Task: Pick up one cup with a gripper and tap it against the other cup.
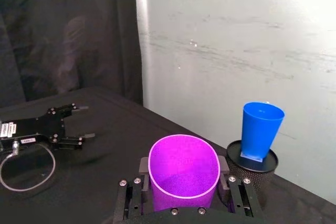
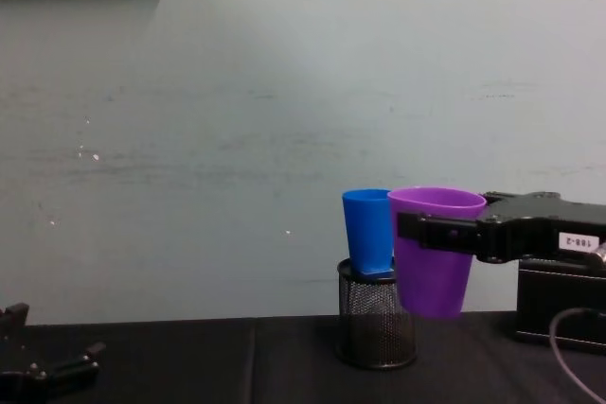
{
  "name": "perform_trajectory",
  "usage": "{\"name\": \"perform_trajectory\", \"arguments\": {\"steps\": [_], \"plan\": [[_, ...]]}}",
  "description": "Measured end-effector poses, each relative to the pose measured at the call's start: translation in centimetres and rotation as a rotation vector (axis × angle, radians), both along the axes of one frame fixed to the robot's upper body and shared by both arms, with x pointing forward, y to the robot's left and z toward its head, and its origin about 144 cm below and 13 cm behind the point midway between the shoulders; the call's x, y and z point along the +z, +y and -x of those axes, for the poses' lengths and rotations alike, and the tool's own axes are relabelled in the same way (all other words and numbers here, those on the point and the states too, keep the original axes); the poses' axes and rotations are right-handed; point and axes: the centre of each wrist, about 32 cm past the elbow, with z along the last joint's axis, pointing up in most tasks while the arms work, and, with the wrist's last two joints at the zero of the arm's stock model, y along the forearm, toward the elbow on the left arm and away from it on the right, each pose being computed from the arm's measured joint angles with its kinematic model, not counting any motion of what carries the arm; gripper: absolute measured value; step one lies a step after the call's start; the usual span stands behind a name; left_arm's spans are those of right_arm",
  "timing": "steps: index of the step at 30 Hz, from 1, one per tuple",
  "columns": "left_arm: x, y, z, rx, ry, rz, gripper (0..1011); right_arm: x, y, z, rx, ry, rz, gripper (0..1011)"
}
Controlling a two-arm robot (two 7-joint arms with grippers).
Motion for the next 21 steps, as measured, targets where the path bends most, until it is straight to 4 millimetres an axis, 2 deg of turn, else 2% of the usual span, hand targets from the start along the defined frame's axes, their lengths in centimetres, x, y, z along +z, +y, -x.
{"name": "perform_trajectory", "arguments": {"steps": [21], "plan": [[0.00, 0.00, 0.00, 0.000, 0.000, 0.000, 1005, 0.14, 0.17, 0.00, -0.002, 0.006, -0.003, 733]]}}
